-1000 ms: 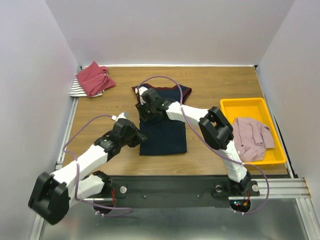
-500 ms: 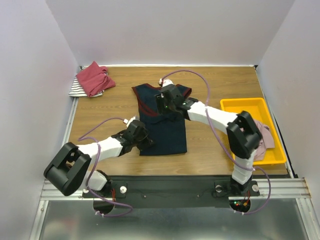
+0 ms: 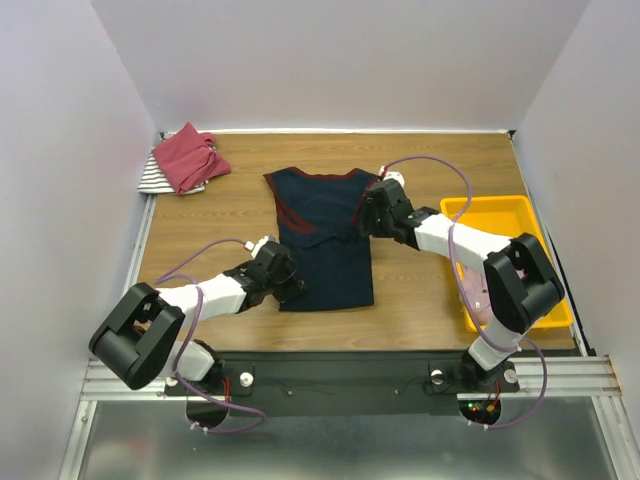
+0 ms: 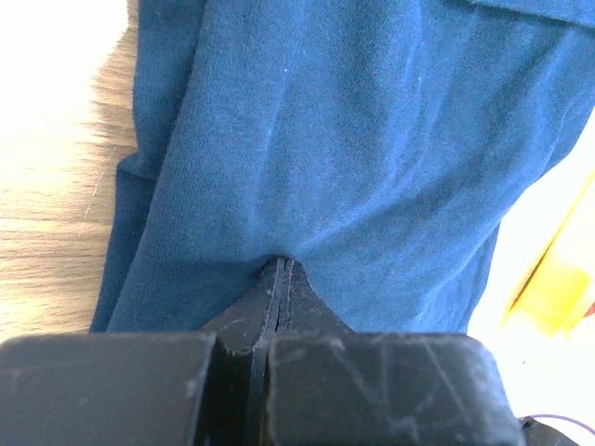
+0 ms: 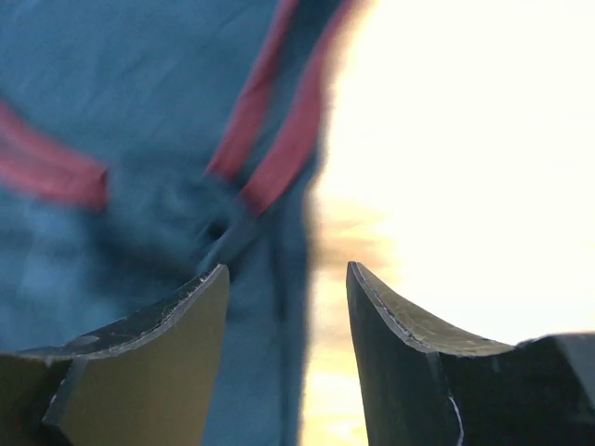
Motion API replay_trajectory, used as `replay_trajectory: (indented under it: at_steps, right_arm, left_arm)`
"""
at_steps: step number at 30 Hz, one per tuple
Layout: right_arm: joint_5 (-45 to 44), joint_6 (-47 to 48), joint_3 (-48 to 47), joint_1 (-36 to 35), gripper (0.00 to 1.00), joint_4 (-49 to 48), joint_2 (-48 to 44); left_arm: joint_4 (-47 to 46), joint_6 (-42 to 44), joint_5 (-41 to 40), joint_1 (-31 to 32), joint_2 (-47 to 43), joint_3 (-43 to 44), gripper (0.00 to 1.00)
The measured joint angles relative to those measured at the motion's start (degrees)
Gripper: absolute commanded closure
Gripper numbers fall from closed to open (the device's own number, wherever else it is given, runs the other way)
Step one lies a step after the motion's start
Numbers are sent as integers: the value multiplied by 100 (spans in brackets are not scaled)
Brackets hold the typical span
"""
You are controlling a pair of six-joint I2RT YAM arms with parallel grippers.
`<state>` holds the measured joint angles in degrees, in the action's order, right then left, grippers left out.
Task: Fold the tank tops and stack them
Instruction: Fold the tank top
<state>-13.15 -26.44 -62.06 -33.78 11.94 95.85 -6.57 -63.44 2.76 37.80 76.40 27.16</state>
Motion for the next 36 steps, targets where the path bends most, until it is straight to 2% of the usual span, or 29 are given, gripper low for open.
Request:
replay_trajectory:
  at_steps: [7,19,22,29,32,36]
  right_arm:
    - [-39,-42,-400,94,44,-61,466]
    - [225,-114,-420,44,48,-92,680]
    - [302,-155,-420,44,55,-92,802]
    - [291,-223,-431,44,91,-90,914]
    - [238,-236,-535,44,99,-79,942]
    - [-4,-229,-778,44,99,42,960]
  left_arm:
    - [-7,46,15,0,37,28,100]
    - [-9,98,20,0,44,28,100]
    - [-11,105,22,0,48,31,100]
    - [-11,109,22,0,52,33,100]
    - [-11,114,20,0,52,33,100]
    - [-11,118,20,0,52,33,100]
